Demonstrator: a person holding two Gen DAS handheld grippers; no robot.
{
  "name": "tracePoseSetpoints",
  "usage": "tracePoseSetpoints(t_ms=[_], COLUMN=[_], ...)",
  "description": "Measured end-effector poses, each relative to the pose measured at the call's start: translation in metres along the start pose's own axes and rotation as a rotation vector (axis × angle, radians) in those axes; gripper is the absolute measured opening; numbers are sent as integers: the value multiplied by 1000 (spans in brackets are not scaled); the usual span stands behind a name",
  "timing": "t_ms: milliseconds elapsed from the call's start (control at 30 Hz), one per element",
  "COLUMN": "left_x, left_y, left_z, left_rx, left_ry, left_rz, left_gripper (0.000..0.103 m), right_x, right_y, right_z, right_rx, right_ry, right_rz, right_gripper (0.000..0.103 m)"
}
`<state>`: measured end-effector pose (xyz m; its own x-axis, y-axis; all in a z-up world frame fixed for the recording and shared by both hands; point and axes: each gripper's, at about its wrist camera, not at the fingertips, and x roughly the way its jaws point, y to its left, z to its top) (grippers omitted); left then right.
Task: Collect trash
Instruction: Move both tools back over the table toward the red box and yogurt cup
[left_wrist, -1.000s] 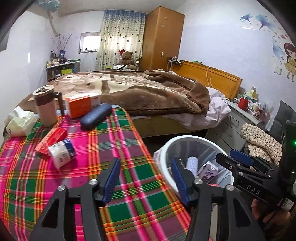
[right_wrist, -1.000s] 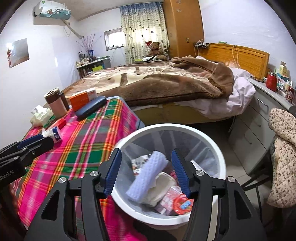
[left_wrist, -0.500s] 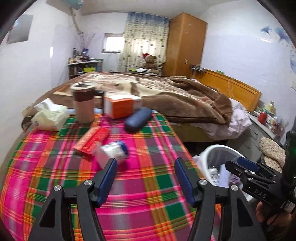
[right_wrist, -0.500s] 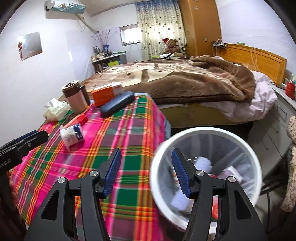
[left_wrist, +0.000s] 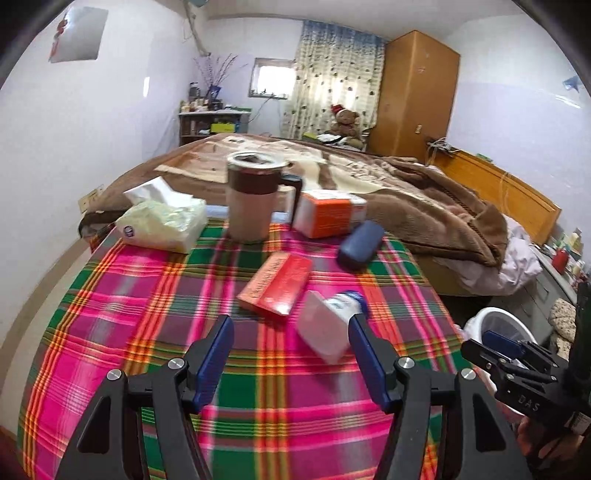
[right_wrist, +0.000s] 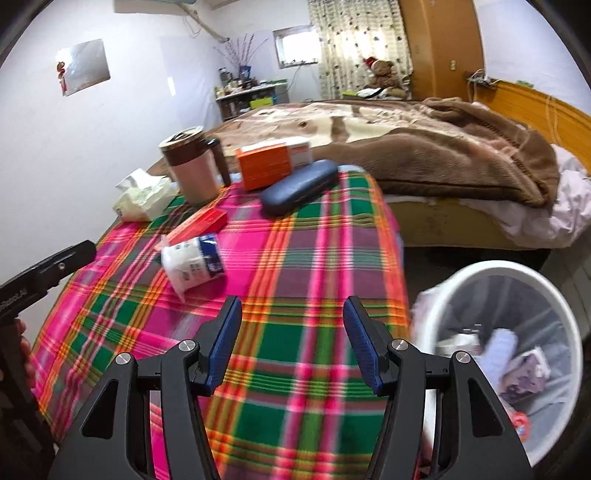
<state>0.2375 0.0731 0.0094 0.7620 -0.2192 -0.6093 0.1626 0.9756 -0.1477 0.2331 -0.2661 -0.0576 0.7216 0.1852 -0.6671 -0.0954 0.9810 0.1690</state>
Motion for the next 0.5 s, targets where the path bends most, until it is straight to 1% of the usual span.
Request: tracePoseSetpoints(t_ms=[133, 300, 500], left_x=[11, 24, 50], left_y=[19, 33, 44], left_z=[6, 10, 16], left_rx=[-2, 7, 22], left_ry=[17, 28, 54], left_rz=[8, 20, 11], left_gripper=[64, 64, 64], right_x=[16, 35, 57], right_y=[11, 24, 34], right_z=[6, 20, 31], right_rx=[33, 85, 145], right_ry=[29, 41, 59], right_rz=[43, 80, 94], right_gripper=[59, 59, 60])
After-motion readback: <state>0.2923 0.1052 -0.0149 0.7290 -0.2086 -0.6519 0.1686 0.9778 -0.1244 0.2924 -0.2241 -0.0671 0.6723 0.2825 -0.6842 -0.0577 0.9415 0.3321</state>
